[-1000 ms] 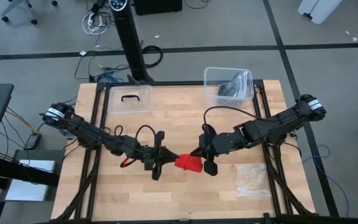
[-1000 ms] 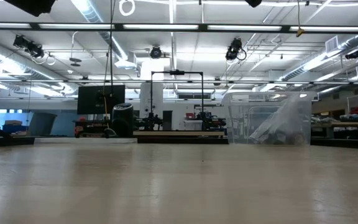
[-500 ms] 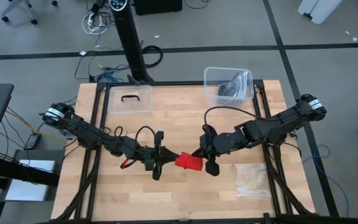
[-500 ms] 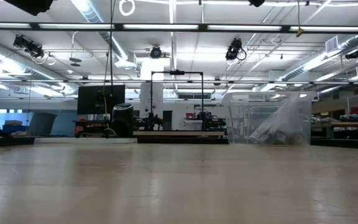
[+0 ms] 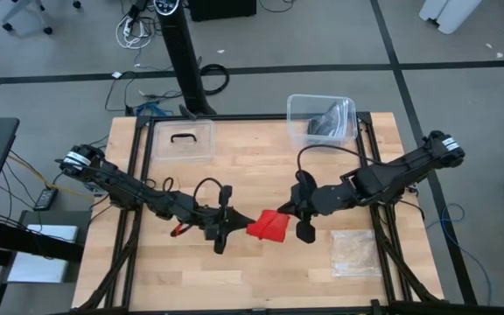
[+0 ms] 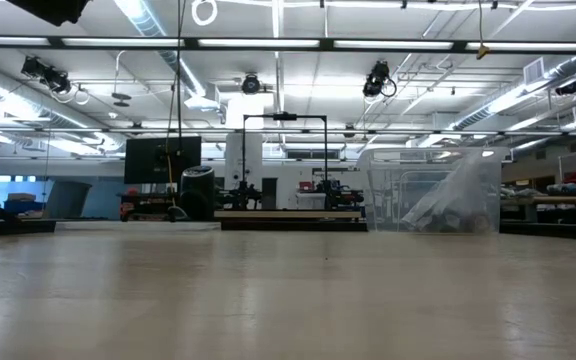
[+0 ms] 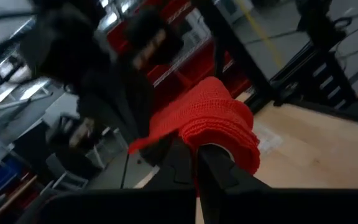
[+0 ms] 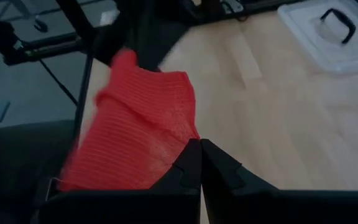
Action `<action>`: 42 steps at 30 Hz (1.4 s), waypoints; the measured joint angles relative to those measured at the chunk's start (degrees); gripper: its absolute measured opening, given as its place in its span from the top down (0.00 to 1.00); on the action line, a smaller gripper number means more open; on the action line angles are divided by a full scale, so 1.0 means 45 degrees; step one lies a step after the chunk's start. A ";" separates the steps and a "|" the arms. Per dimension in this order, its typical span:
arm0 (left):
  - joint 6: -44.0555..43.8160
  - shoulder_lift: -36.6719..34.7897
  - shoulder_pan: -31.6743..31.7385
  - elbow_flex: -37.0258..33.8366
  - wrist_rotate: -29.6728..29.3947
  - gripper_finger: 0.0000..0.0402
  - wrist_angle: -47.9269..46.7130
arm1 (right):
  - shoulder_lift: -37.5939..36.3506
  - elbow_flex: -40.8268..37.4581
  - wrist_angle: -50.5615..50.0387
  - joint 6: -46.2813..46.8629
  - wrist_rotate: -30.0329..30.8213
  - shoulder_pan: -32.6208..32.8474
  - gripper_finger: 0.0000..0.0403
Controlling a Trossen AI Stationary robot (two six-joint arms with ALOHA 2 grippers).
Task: Roll bandage
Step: Roll the red bandage
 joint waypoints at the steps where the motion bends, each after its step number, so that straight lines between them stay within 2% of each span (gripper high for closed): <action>1: -0.0001 0.0000 0.0000 -0.0002 0.0142 1.00 0.0116 | 0.0116 0.0000 0.0045 -0.0003 -0.0281 -0.0141 1.00; 8: 0.0051 0.0000 0.0005 -0.0002 0.0227 1.00 0.1015 | 0.1152 0.0005 0.1120 -0.0223 -0.2337 -0.0727 0.99; 14: 0.0090 -0.0004 -0.0007 0.0002 -0.0848 1.00 0.1418 | 0.1313 0.0000 0.2534 -0.0456 -0.3495 -0.0695 0.95; 23: 0.0048 -0.0015 -0.0024 0.0003 -0.1473 1.00 0.2029 | 0.1219 -0.0005 0.3445 -0.0557 -0.3483 -0.0365 0.90; 29: 0.0042 -0.0034 -0.0024 0.0027 -0.1659 1.00 0.2046 | 0.1219 -0.0019 0.4174 -0.1281 -0.3450 -0.0173 0.82; 36: 0.0178 -0.0003 -0.0033 0.0009 -0.1761 1.00 0.2670 | 0.1218 -0.0019 0.4440 -0.1223 -0.3463 -0.0096 0.74; 42: 0.0300 0.0019 -0.0029 -0.0007 -0.1663 1.00 0.3415 | 0.1185 0.0000 0.4754 -0.1774 -0.3171 -0.0030 0.72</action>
